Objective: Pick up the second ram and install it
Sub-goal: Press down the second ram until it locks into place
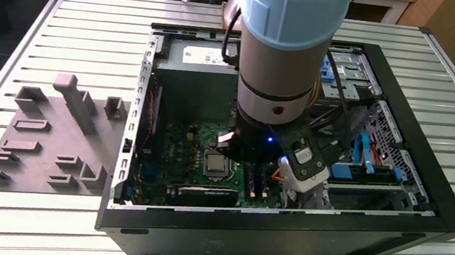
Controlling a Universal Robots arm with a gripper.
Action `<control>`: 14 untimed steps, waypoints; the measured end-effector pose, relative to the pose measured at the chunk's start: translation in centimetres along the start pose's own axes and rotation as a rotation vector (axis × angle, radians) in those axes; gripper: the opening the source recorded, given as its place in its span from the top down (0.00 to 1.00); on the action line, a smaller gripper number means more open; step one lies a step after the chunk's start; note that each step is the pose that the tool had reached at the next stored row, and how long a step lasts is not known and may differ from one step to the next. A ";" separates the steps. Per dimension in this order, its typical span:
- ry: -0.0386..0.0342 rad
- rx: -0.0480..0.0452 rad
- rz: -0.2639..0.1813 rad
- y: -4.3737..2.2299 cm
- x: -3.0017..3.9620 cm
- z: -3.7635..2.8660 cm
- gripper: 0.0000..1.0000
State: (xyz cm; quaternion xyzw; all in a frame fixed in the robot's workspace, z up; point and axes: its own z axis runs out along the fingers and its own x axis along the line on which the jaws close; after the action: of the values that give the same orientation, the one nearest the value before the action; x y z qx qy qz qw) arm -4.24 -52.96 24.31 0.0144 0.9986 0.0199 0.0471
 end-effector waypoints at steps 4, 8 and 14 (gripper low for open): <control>0.0000 -0.0001 0.000 0.55 0.02 0.02 0.89; 0.0000 0.0000 0.000 1.15 0.03 0.05 0.89; 0.0000 0.0000 0.000 2.33 0.07 0.10 0.89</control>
State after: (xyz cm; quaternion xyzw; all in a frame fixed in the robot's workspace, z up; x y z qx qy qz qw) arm -4.24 -50.63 24.30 0.0144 0.9986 0.0199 0.0471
